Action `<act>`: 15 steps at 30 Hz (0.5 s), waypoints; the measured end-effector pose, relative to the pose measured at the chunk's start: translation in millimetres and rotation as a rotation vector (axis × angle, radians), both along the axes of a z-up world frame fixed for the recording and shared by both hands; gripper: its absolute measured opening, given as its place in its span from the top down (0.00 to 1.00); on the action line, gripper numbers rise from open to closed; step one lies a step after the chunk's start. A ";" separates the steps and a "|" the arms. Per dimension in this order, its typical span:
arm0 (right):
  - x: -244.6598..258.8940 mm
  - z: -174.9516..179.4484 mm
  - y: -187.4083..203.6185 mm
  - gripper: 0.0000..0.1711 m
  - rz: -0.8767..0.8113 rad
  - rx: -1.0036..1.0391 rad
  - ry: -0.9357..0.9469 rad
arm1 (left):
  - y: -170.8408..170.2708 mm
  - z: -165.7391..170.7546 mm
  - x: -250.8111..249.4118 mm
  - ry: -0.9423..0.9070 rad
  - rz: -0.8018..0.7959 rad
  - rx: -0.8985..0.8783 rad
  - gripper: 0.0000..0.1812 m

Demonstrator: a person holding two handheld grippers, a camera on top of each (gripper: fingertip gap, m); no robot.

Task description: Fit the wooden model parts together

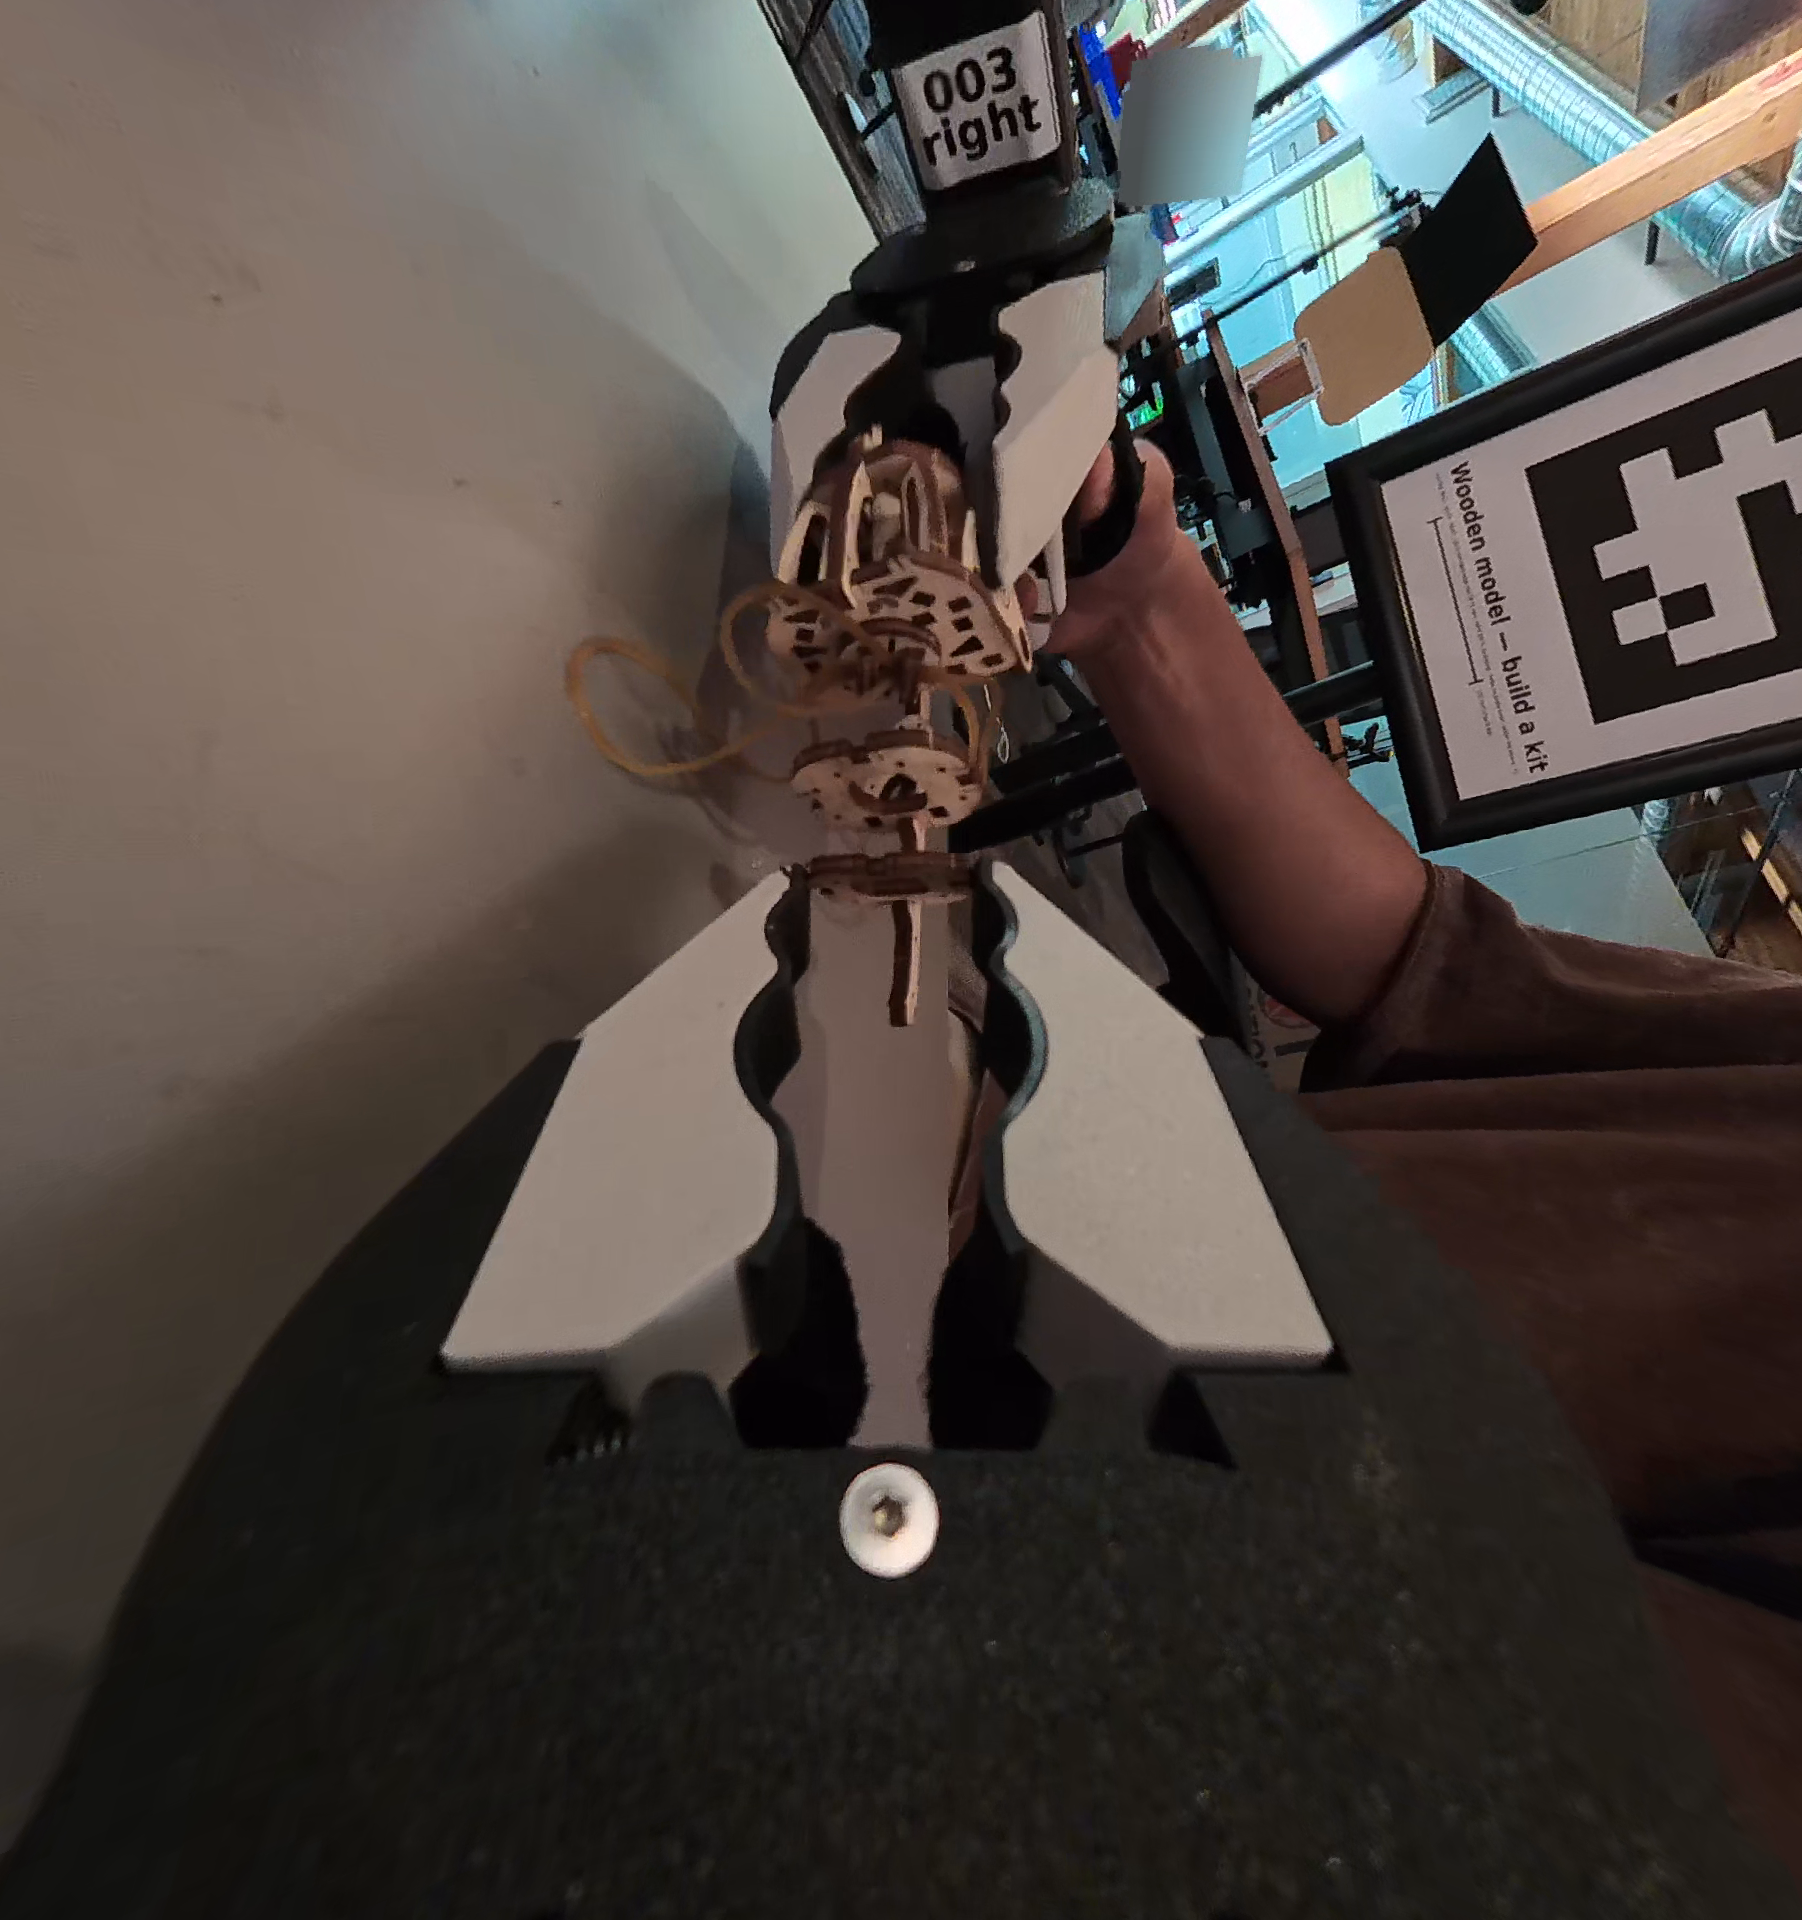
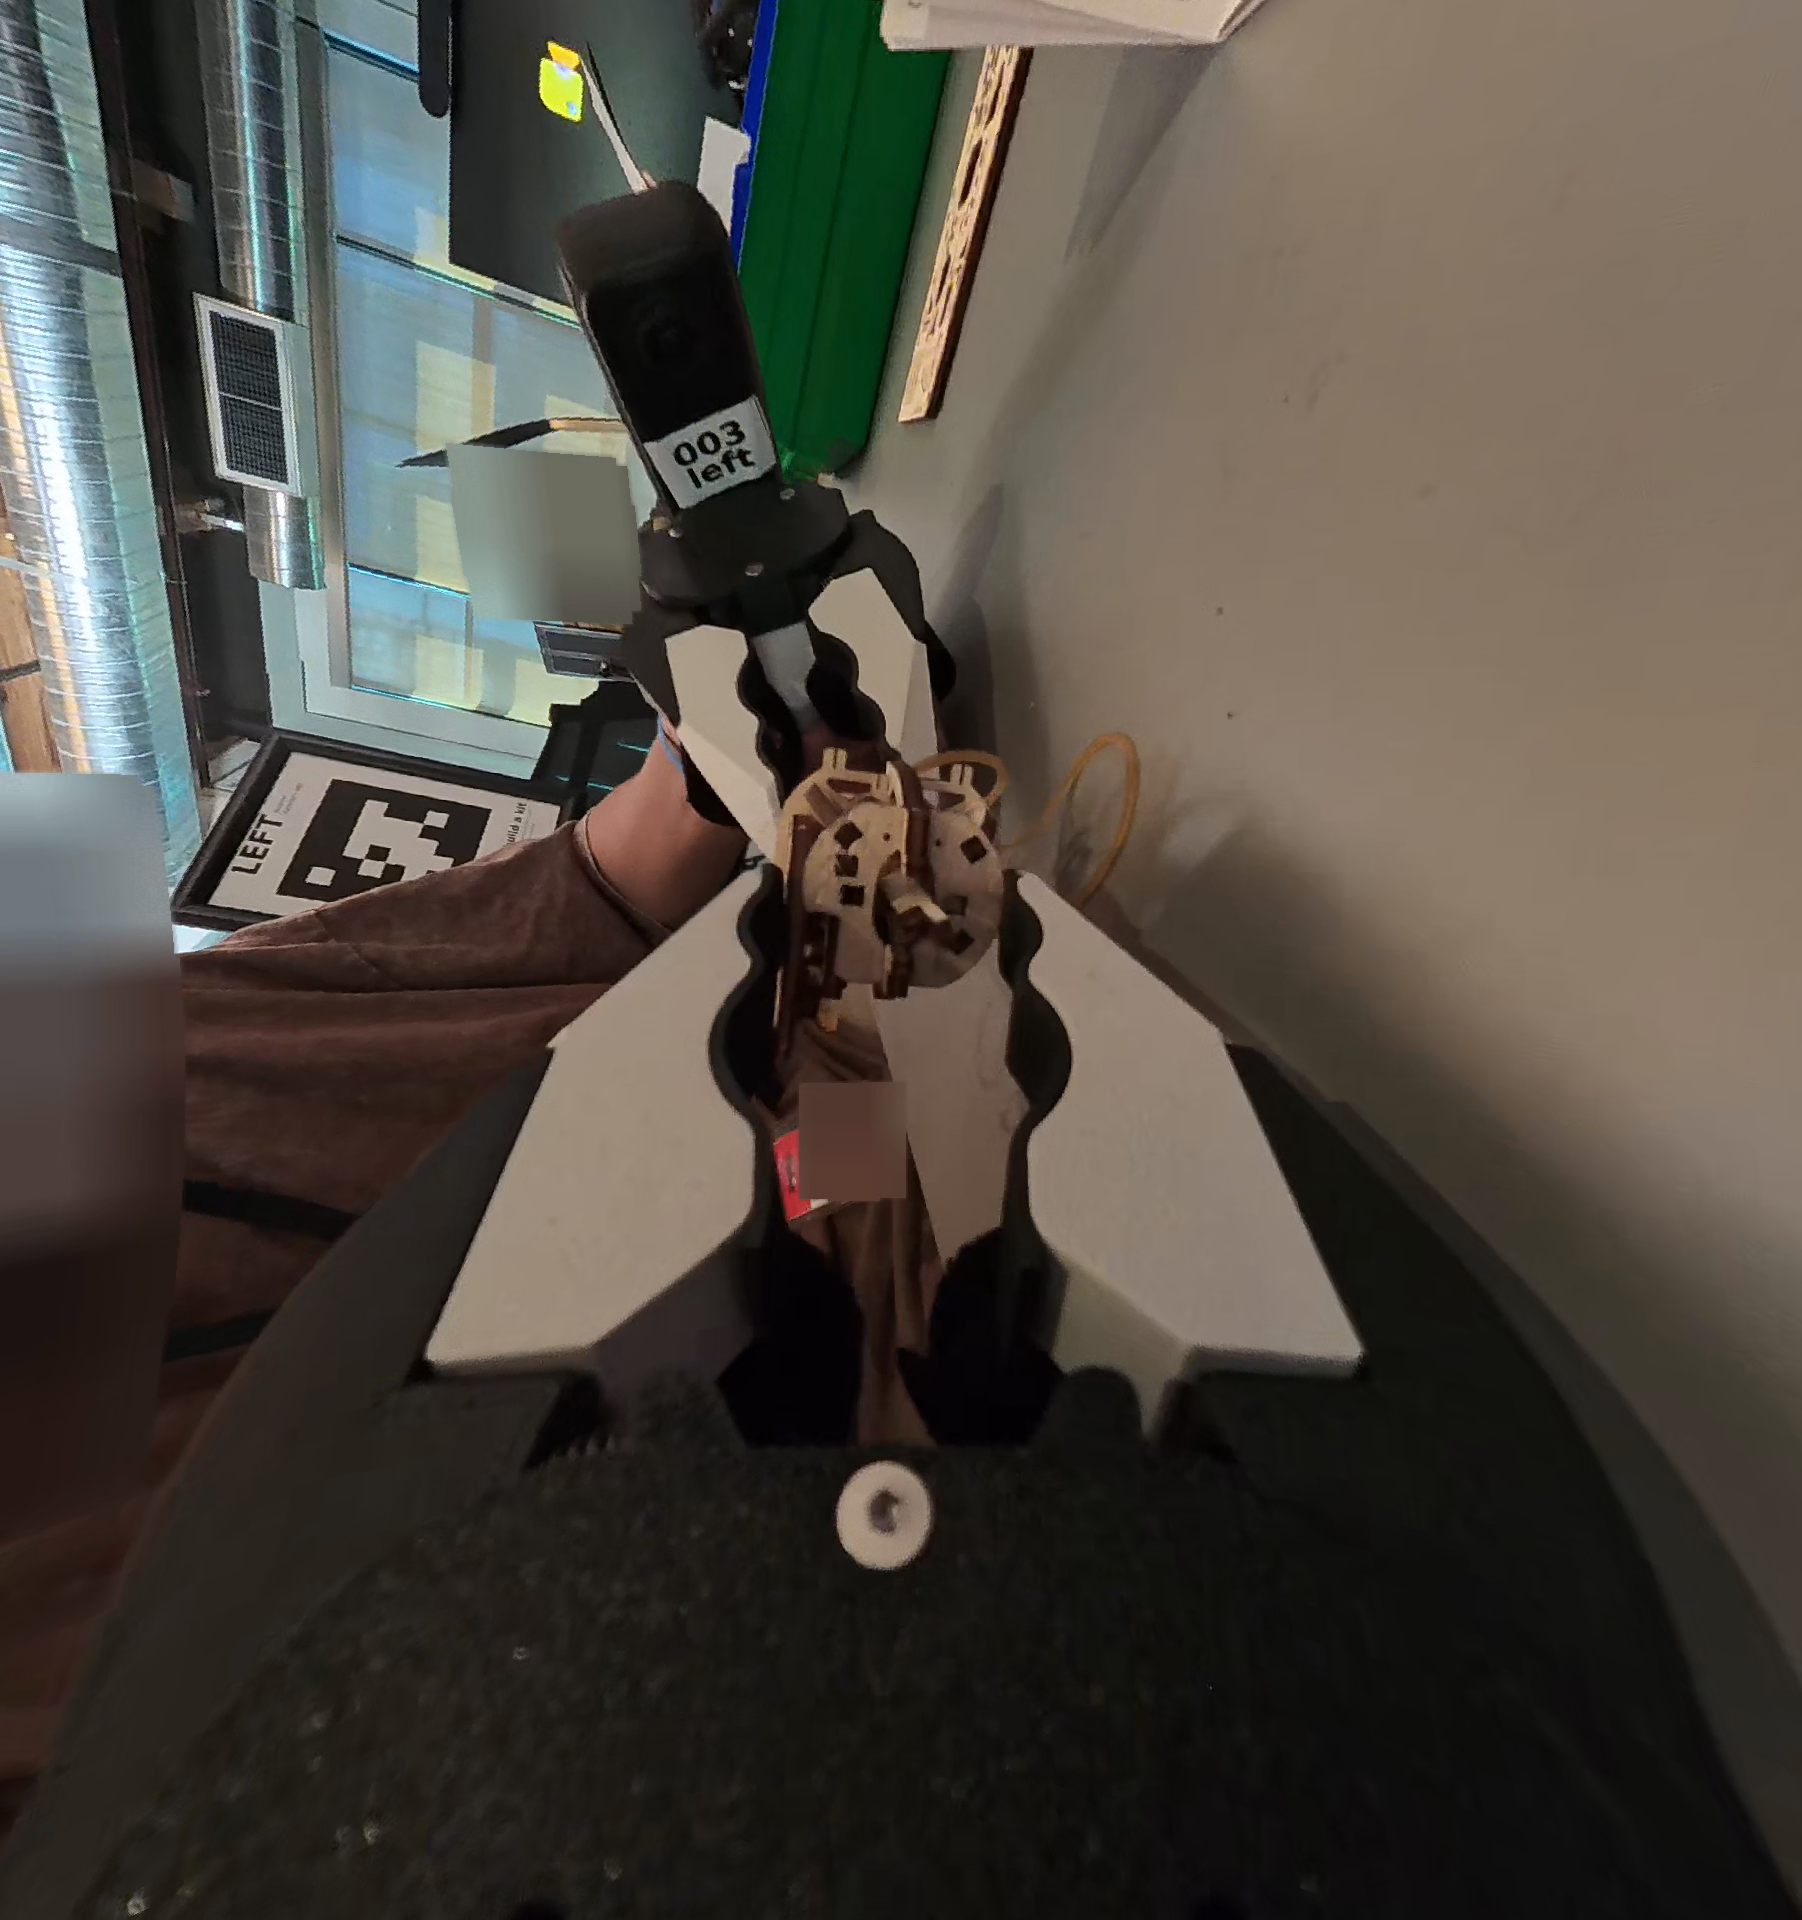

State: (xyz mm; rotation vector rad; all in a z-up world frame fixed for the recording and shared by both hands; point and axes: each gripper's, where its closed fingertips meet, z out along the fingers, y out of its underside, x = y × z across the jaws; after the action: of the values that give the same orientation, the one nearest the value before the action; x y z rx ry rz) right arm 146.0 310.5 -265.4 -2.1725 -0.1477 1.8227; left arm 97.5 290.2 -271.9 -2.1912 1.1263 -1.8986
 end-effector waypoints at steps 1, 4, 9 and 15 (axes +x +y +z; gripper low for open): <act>0.0 1.7 0.4 0.76 -0.004 0.027 -0.002 | -1.6 -0.4 0.4 0.002 -0.008 0.012 0.84; 0.2 5.2 -1.8 0.76 -0.004 0.151 -0.036 | -6.3 -3.6 1.9 0.013 -0.035 0.098 0.84; -2.0 10.5 -8.8 0.76 -0.001 0.429 -0.106 | -14.4 -14.7 3.3 0.053 -0.116 0.321 0.84; -7.6 18.6 -19.5 0.77 0.035 0.631 -0.158 | -24.7 -21.9 3.7 0.074 -0.188 0.558 0.84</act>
State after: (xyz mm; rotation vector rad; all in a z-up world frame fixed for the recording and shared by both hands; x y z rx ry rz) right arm 138.4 291.0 -246.9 -1.8501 -0.6948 1.3632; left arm 101.1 265.5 -293.8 -1.9029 1.6762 -1.3292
